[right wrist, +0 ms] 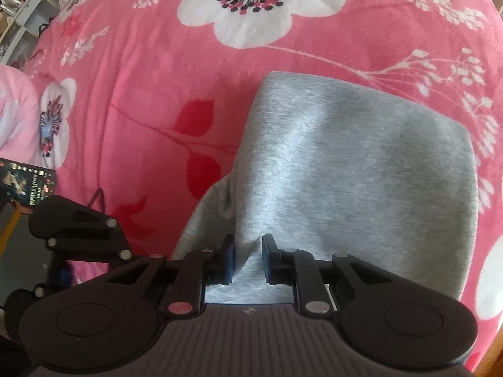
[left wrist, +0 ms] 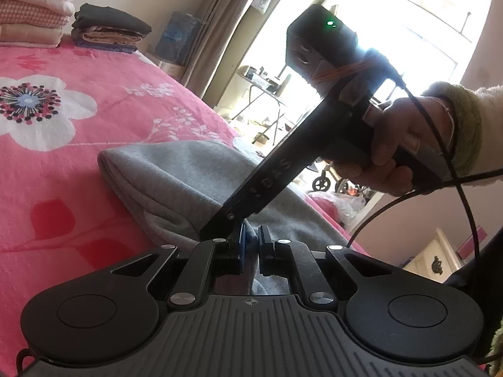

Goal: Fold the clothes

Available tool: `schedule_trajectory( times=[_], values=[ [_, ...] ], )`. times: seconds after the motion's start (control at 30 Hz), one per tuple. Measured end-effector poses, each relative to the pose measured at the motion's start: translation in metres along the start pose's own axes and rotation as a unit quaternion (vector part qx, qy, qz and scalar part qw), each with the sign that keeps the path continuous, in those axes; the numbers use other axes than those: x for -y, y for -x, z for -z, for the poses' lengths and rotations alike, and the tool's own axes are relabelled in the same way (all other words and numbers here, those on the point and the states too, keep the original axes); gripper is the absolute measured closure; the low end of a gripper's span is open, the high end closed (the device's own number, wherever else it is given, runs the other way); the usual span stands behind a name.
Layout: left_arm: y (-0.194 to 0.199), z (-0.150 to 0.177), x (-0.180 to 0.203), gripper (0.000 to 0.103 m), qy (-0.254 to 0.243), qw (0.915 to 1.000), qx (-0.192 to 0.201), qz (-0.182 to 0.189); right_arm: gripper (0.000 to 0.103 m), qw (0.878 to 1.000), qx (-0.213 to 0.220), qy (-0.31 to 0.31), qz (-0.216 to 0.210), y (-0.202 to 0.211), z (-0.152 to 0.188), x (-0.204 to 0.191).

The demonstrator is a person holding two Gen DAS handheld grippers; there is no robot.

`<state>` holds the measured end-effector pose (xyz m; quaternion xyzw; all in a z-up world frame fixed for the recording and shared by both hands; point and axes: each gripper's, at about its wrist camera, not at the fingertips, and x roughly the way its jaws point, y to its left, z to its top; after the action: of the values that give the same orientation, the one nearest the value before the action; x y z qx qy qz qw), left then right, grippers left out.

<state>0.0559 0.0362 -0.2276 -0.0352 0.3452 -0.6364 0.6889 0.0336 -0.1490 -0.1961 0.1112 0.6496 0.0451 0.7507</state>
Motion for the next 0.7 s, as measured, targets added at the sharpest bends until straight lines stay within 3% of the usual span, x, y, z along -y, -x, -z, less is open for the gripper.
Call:
schedule_trajectory(
  times=[0.17,0.27,0.5,0.57,0.7],
  values=[
    [-0.001,0.002,0.003,0.097,-0.004,1.0,-0.004,-0.003,0.085,1.0,0.006,0.015,0.007,-0.01,-0.003,-0.005],
    [0.003,0.002,0.002,0.097,0.001,1.0,-0.003,-0.004,0.096,0.999,0.019,0.034,0.018,-0.009,0.0,-0.005],
    [0.009,-0.004,-0.01,0.094,0.037,0.9993,0.0,0.008,0.098,0.998,0.057,0.032,0.016,0.016,0.011,0.0],
    [0.016,-0.006,-0.019,0.082,0.059,0.9982,0.009,0.006,0.098,0.998,0.061,0.032,0.016,0.018,0.012,0.001],
    [0.039,-0.006,-0.054,0.079,0.149,0.9876,0.047,-0.012,0.098,0.998,0.066,0.019,0.009,0.02,0.012,0.006]
  ],
)
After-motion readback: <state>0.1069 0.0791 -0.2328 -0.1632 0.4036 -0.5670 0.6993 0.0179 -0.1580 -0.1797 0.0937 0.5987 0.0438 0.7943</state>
